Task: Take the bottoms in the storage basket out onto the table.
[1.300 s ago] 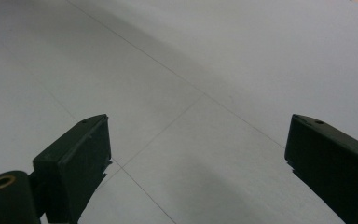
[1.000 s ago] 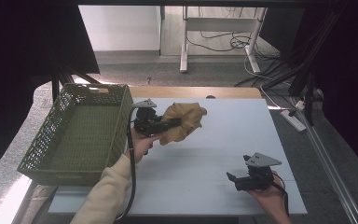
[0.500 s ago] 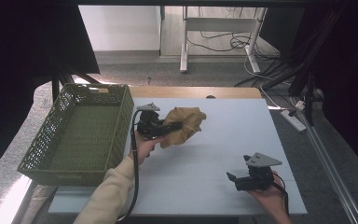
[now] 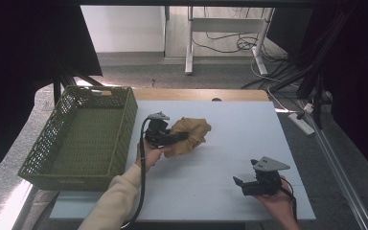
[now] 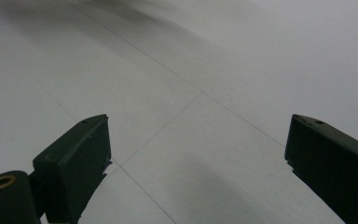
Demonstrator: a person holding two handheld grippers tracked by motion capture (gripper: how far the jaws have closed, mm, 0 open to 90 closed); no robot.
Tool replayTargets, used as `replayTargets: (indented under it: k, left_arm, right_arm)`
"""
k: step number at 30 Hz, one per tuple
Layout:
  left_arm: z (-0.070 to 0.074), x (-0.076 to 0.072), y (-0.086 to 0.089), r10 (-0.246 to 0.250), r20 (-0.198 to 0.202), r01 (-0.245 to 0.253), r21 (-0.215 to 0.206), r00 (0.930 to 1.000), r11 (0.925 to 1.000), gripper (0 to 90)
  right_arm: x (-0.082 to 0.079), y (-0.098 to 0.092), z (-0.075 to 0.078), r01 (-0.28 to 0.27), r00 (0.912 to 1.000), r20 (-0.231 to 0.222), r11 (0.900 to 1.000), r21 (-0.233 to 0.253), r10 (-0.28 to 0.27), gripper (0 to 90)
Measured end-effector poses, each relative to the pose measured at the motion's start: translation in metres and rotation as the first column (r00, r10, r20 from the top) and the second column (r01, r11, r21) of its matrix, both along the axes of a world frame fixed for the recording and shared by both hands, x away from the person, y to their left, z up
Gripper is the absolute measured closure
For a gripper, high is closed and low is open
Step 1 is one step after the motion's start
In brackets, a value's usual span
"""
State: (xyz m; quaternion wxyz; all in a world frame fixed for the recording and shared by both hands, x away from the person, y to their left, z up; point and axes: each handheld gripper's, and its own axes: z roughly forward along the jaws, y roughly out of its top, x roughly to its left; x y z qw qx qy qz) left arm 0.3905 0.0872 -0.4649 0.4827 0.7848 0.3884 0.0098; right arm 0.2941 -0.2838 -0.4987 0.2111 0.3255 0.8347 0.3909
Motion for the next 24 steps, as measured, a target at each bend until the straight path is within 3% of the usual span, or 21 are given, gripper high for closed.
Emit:
replayTargets:
  k: [7, 9, 15, 24]
  left_arm:
    - [-0.008, 0.003, -0.001, 0.004, -0.015, -0.004, 0.038, 0.9999, 0.9993, 66.5]
    - [-0.018, 0.006, 0.0, 0.018, -0.04, -0.015, 0.076, 0.999, 0.997, 66.3]
    - [-0.026, 0.009, 0.002, 0.027, -0.058, -0.024, 0.059, 0.998, 0.998, 65.9]
    - [-0.034, 0.007, -0.018, -0.034, -0.052, 0.041, 0.148, 0.9981, 0.9882, 64.8]
  right_arm:
    - [0.0, 0.0, 0.0, -0.001, 1.0, -0.002, 1.0, 0.001, 0.001, 6.7]
    - [0.0, 0.0, -0.001, -0.001, 1.0, -0.004, 1.0, -0.003, 0.0, 6.7]
    - [0.0, 0.0, -0.001, 0.0, 1.0, -0.005, 1.0, -0.002, 0.0, 6.7]
    - [0.0, 0.0, -0.001, 0.0, 1.0, -0.003, 1.0, -0.002, 0.0, 6.7]
